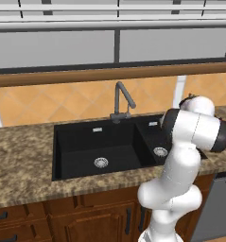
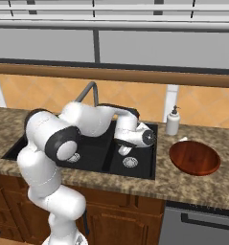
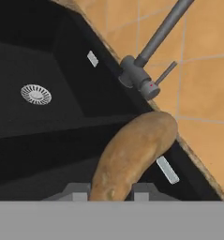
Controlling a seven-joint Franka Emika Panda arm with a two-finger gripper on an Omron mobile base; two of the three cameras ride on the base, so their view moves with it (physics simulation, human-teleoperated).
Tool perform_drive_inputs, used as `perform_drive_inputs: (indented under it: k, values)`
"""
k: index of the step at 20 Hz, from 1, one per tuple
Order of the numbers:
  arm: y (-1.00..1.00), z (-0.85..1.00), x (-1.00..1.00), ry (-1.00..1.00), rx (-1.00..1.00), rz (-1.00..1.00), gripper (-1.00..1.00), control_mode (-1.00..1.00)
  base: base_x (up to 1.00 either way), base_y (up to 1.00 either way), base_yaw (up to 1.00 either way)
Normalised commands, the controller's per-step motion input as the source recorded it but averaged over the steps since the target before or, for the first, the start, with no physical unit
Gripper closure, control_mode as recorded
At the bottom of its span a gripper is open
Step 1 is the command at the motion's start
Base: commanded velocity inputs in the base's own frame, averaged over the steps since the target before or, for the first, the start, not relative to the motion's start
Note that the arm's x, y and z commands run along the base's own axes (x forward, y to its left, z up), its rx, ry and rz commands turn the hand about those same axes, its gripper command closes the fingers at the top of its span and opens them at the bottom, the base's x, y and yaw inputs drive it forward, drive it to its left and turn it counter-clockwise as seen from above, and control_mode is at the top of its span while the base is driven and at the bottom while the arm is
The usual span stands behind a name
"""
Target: Pick the sweet potato from the sink and place it in the bowl. Then pick the bowl and place it in the microwave. Then close the microwave door and press the start button.
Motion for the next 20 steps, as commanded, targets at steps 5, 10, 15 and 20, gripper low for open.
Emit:
perform_drive_inputs:
  k: [5,10,15,20]
  values:
    - [-0.20,0.83,-0.21,0.17,-0.10,-0.34,1.00,-1.00,0.00,0.00,0.00]
    - [-0.23,0.57,-0.12,0.12,-0.08,-0.42,1.00,-1.00,0.00,0.00,0.00]
    - [-0.46,0.36,-0.26,0.09,-0.03,-0.46,1.00,-1.00,0.00,0.00,0.00]
    - [-0.64,0.36,-0.28,0.08,0.00,-0.42,1.00,-1.00,0.00,0.00,0.00]
